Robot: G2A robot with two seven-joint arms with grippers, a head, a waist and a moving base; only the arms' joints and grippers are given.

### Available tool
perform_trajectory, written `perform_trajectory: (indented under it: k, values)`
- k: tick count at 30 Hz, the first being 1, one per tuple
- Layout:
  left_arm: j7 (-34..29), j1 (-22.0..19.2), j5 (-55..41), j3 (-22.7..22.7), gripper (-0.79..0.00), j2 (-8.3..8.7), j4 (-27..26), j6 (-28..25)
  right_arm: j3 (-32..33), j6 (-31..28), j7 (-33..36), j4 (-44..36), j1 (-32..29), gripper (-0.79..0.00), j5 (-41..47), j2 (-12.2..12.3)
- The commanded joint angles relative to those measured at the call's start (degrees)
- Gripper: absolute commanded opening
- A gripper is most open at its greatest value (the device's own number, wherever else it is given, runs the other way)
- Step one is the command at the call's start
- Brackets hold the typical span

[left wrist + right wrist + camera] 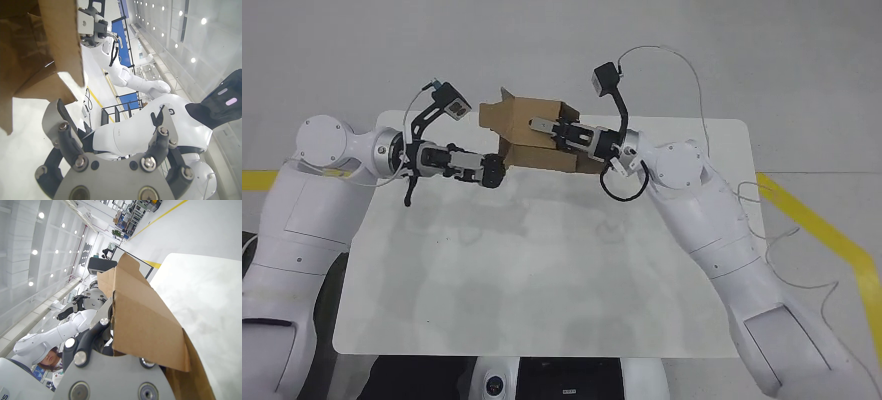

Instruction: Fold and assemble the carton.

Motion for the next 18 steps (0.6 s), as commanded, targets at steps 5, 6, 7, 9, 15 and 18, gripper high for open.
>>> perform_trajectory:
  k: [5, 6, 7, 9, 15, 18]
  values:
    - [2.6, -0.7, 3.3, -0.6, 0.000, 0.02, 2.7, -2.5, 4.6, 2.3, 5.0, -2.6, -2.2, -0.785, 0.1, 1.7]
    - [3.4, -0.9, 4.6, -0.4, 0.000, 0.00, 3.3, -3.3, 5.2, 2.6, 5.6, -3.2, -2.8, -0.785, 0.2, 1.9]
    - [4.2, -1.1, 6.1, -0.1, 0.000, -0.03, 4.1, -4.1, 5.7, 3.0, 6.2, -3.9, -3.2, -0.785, 0.2, 2.2]
    - [6.2, -1.7, 9.4, 0.8, 0.000, -0.11, 5.3, -6.1, 6.7, 3.6, 7.1, -5.3, -4.1, -0.785, 0.6, 2.5]
    - [10.0, -2.9, 16.2, 4.1, 0.000, -0.49, 7.4, -9.9, 8.6, 4.3, 8.3, -8.7, -6.1, -0.785, 1.8, 3.2]
    - [10.9, -3.6, 17.9, 5.6, 0.000, -0.72, 7.9, -10.9, 8.7, 4.3, 8.9, -10.0, -6.5, -0.785, 2.9, 3.3]
